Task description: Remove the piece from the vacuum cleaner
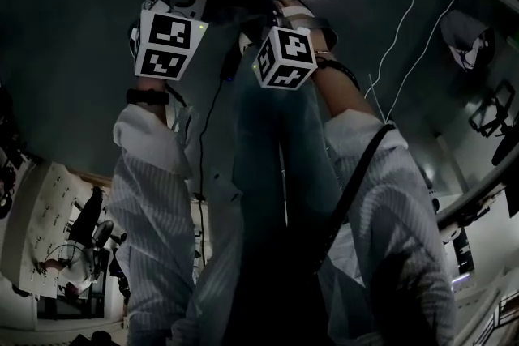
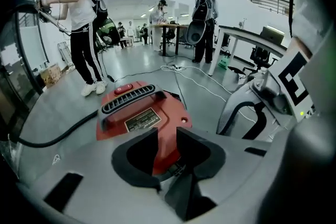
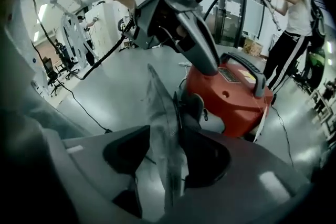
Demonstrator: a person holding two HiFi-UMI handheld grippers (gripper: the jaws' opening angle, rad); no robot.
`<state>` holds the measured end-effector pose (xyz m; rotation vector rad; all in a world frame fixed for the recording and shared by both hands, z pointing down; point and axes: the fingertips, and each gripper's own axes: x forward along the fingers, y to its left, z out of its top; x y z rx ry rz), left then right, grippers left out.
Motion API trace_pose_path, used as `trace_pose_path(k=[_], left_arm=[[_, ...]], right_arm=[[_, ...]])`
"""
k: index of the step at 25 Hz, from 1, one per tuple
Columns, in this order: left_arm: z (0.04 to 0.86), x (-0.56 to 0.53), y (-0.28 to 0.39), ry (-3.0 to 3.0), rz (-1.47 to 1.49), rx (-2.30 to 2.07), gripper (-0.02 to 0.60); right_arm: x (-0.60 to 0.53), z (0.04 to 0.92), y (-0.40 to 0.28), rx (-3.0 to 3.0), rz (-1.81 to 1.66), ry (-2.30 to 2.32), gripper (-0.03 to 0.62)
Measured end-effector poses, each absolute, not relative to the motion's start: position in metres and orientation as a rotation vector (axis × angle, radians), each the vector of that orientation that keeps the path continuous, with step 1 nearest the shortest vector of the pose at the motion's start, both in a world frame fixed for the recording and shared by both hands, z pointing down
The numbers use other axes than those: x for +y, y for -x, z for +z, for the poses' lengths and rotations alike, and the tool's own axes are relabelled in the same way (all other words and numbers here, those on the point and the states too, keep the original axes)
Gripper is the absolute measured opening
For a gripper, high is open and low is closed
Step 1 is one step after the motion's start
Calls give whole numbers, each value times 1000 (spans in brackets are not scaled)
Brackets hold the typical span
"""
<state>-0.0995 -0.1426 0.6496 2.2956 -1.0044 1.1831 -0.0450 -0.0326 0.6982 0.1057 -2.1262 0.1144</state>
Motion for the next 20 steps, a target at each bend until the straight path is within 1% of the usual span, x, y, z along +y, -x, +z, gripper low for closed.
trace_pose_path(k=[3,8,9,10,11,18,20], left_arm=[[657,-140,97,-2303,1197,-963,94],[660,-141,98,-2280,1112,-978,94],[661,-141,98,-2277,1114,-977,94],[662,-141,98,-2272,1116,-978,92],[662,-141,99,-2266,1116,-982,94],[661,-141,98,-2250,1128,-985,92],[661,-141,96,-2242,1136,-980,94]], right_arm=[[-32,708,51,-2100,137,-111,167],[-36,719,55,-2063,103,-99,167],[-34,719,54,-2058,96,-82,158],[-31,720,55,-2051,85,-57,82],[-26,721,57,-2043,73,-33,61],[-15,717,57,-2027,85,62,41],[-6,718,55,-2018,80,99,48]])
